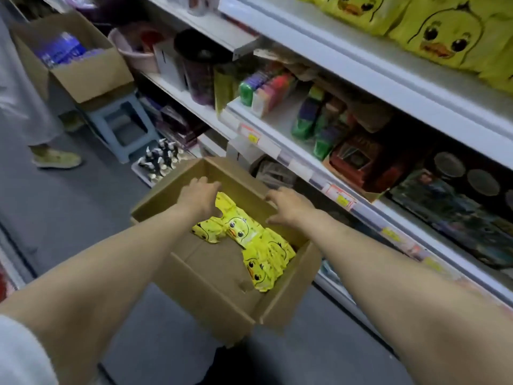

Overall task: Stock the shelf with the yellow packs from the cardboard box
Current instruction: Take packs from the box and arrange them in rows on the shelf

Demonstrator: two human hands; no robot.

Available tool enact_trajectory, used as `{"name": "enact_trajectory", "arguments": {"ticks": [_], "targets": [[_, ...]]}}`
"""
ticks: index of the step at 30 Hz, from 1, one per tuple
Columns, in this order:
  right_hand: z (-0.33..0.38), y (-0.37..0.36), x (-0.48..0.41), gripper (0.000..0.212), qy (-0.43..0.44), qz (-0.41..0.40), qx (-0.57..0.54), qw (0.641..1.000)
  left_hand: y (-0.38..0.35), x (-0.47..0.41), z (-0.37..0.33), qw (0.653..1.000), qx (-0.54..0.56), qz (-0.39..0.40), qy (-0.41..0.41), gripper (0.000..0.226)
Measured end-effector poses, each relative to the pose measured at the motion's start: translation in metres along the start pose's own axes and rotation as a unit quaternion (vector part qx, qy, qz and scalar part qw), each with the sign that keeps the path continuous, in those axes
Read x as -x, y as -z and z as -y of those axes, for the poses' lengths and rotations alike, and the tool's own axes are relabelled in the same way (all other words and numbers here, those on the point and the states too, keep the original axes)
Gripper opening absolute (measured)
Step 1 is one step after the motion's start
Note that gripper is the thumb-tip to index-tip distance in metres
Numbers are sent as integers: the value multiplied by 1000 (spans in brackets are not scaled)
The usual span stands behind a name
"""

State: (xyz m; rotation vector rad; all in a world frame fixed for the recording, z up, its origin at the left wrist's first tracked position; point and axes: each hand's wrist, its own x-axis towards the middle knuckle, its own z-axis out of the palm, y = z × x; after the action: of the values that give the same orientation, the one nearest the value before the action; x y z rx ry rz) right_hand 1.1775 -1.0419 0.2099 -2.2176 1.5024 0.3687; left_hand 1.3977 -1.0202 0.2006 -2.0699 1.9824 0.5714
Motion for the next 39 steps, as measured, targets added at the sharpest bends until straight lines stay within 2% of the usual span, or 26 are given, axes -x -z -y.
{"name": "enact_trajectory", "arguments": {"ticks": [6,10,15,21,24,29,32,35,39], "targets": [[2,-77,-59,63,-38,108,-28,993,-78,-53,48,995,41,91,11,72],[4,-119,-97,66,-65,140,-54,987,-122,-85,76,991,59,123,17,70],[2,-158,-141,74,-111,132,-89,981,-162,-120,102,991,36,129,9,69],[-9,-198,-178,85,-188,125,-154,962,-197,-153,117,990,5,137,-35,78],[-13,-217,-189,82,-221,118,-167,954,-211,-161,121,989,16,143,-32,78],[-4,-240,-196,77,-241,79,-112,961,-230,-164,122,988,-8,154,-12,82],[1,-253,-198,76,-264,53,-114,956,-235,-167,117,989,-18,149,-3,87],[-2,-261,-200,72,-270,47,-110,955,-241,-169,112,988,-63,141,9,78],[-2,-260,-206,48,-258,68,-107,958,-244,-167,109,982,-113,151,23,66]]}}
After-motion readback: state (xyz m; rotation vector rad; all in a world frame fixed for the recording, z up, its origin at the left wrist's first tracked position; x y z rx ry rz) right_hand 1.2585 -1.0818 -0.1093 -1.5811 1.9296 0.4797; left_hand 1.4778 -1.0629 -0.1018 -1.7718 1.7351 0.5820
